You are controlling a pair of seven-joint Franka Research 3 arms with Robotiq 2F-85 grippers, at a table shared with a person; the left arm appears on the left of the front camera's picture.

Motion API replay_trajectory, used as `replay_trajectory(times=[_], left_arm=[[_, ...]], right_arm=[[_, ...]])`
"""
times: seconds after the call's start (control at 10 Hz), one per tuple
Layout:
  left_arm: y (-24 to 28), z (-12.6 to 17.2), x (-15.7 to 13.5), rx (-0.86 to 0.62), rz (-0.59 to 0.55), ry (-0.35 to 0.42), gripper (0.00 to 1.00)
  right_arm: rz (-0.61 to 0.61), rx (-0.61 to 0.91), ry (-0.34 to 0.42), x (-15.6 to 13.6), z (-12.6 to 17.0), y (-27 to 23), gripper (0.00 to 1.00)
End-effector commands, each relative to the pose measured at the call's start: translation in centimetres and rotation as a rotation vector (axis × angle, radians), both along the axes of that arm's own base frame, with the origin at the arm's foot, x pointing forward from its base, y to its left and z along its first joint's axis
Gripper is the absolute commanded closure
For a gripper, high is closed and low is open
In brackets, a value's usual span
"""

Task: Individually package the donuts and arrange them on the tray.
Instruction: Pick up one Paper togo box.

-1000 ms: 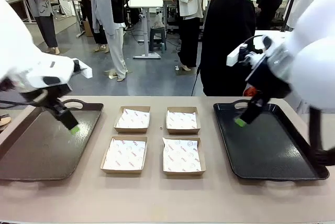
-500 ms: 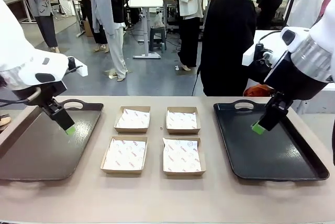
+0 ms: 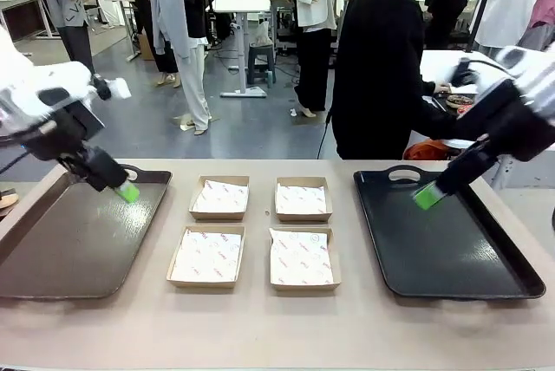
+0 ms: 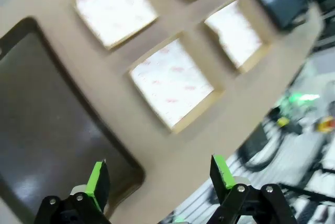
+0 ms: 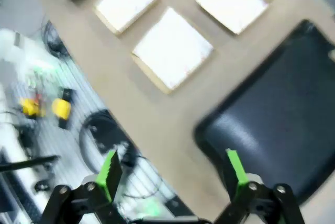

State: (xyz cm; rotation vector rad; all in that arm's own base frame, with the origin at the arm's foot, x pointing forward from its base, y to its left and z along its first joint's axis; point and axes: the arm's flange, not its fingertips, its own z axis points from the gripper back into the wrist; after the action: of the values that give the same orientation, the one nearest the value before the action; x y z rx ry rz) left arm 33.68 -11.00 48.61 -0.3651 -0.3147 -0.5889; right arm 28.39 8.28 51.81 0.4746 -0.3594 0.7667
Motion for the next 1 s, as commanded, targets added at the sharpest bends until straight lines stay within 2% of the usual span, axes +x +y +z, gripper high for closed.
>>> replay_trajectory(times=[0.0, 0.2, 0.3, 0.4, 0.6, 0.7, 0.9], left_arm=[[2.9, 1.1, 1.9, -0.420, 0.098, 0.123, 0.00], [7.8, 1.4, 2.1, -0.692, 0.177, 0.286, 0.00], [10.7, 0.9, 1.9, -0.806, 0.187, 0.368, 0.00], [13.5, 0.6, 1.5, -0.892, 0.198, 0.426, 0.00], [19.3, -0.3, 0.6, -0.978, 0.281, 0.455, 0.00], [22.0, -0.9, -0.3, -1.000, 0.321, 0.474, 0.00], [24.8, -2.1, -1.2, -0.985, 0.383, 0.484, 0.00]], right_arm=[[-0.210, 0.585, 0.176, -0.9, -1.9, -6.1, 0.00], [-0.285, 0.866, 0.193, -2.7, -2.9, -11.8, 0.00], [-0.333, 0.952, 0.151, -3.9, -3.3, -15.2, 0.00], [-0.385, 0.970, 0.121, -5.3, -3.7, -17.9, 0.00], [-0.401, 0.999, 0.119, -8.4, -4.5, -22.1, 0.00], [-0.418, 1.003, 0.145, -10.3, -4.9, -23.6, 0.00], [-0.402, 0.959, 0.172, -12.3, -5.0, -25.8, 0.00]])
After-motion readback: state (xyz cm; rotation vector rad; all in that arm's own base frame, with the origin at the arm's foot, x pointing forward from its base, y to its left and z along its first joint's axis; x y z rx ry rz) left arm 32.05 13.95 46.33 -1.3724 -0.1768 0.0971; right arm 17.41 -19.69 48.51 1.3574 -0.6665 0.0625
